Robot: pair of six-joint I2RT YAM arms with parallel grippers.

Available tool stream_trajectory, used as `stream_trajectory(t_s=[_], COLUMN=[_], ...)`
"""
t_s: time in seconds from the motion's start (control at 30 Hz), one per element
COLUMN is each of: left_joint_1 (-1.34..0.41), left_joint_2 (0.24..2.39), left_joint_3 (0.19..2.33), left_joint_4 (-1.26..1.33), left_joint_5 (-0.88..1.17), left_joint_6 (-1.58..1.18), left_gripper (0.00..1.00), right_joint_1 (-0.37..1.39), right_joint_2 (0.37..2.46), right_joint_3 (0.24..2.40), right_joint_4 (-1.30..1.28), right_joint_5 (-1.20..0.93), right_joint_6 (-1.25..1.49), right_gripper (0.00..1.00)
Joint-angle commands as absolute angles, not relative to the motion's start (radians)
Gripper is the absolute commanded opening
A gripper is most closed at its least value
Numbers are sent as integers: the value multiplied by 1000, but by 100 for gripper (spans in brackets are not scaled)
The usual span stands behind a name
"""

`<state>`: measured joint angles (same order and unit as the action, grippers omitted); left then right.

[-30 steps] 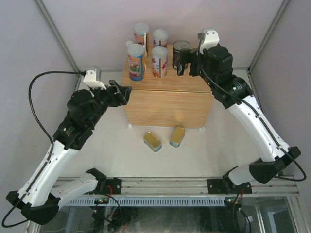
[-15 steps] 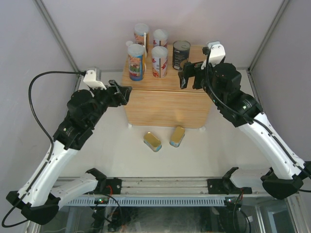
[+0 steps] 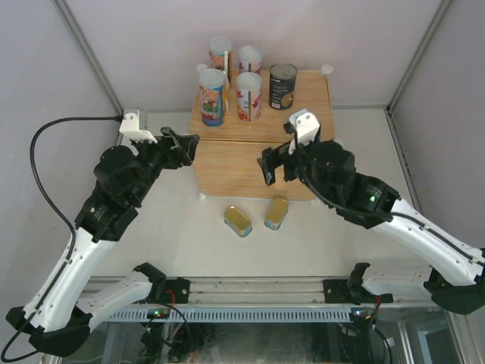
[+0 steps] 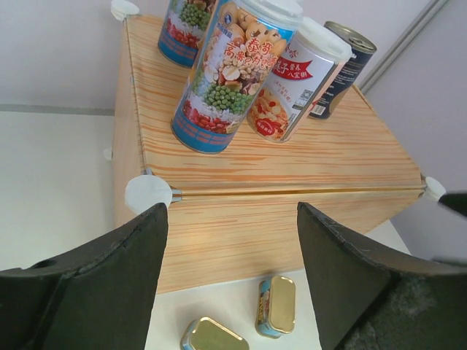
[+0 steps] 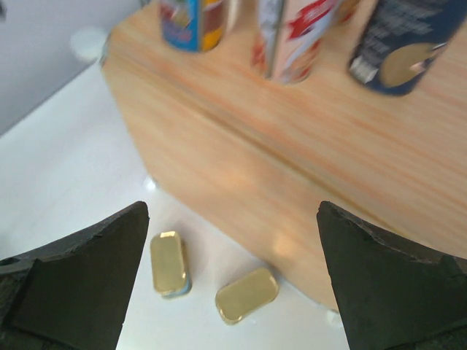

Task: Place and organize the canned foods onto the counter
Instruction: Pick up the canned food from the center of the board.

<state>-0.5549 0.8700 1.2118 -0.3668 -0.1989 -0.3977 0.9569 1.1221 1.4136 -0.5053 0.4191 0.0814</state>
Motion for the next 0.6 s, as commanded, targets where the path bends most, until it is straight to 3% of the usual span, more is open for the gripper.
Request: stream_trajectory(t_s=[0.0,0.57], left_joint_1=[-548,-548], left_joint_2=[842,800], left_joint_3=[1204,1186], left_joint_4=[-353,-394], left_joint_5=[-217,-225], left_joint_6=[-382,-382], left_gripper=[76,76], right_joint_1=[1070,1190], right_joint_2=[1088,1152], right_joint_3=[1331,1048], right_joint_4=[-482,-405], right_joint_5=[462,294], right_joint_6=[54,221], right_gripper=[97,98])
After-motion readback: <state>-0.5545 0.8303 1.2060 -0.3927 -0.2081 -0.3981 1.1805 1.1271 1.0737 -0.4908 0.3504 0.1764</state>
